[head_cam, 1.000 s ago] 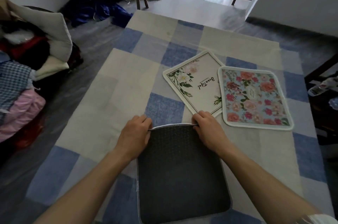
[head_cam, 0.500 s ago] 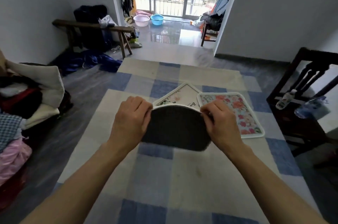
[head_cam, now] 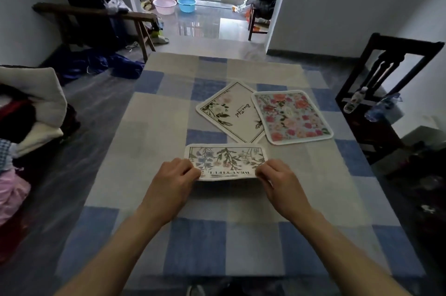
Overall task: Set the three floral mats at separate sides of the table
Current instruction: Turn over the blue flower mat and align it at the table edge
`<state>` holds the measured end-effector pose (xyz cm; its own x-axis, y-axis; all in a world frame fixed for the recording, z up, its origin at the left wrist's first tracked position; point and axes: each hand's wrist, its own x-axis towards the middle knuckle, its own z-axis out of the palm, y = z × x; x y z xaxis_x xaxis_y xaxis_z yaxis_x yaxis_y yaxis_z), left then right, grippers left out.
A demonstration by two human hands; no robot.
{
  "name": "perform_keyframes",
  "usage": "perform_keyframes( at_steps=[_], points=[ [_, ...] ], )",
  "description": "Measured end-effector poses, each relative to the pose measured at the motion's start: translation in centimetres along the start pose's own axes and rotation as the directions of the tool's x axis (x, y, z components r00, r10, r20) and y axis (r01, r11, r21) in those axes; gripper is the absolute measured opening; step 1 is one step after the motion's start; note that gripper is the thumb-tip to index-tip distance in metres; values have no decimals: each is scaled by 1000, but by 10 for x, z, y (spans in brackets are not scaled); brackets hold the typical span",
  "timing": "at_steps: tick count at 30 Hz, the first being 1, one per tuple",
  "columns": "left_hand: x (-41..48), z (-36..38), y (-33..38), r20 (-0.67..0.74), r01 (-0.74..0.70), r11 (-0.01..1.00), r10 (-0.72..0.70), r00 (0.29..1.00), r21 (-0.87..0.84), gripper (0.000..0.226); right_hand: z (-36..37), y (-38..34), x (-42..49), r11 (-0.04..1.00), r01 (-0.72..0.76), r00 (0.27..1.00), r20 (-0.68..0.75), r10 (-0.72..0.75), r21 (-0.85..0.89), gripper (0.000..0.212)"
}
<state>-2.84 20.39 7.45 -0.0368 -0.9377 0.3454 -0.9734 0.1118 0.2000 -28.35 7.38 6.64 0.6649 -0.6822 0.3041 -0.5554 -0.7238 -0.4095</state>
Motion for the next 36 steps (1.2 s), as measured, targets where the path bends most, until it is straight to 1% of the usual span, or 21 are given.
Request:
perform_keyframes(
  at_steps=[2,7,13,20,23,26,31,36],
  points=[
    [-17,10,5,39,4,1000,-4,999,-19,8,11,-1,-23,1000,-24,998,58,24,4,2],
    [-47,25,19,115,32,999,-28,993,-33,16,27,-1,-59,996,-91,988,124,90,1,3],
    [-58,25,43,150,69,998,-68,986,0,10,26,-4,-81,988,-151,982,117,147,18,5],
    [-69,30,76,202,126,988,-141,969,88,13,16,11,-102,989,-134,981,151,122,69,2],
    [-76,36,89,242,110,986,-137,960,124,11,16,19,-114,988,-132,980,158,118,77,2],
    [-83,42,98,272,152,976,-191,943,156,8,20,25,-127,983,-156,972,192,136,94,2],
    [-89,52,111,341,201,968,-242,908,151,6,26,35,-137,974,-183,971,181,157,136,8],
    [-85,52,102,342,272,951,-307,888,145,17,23,42,-129,969,-211,970,149,192,127,22]
  ],
)
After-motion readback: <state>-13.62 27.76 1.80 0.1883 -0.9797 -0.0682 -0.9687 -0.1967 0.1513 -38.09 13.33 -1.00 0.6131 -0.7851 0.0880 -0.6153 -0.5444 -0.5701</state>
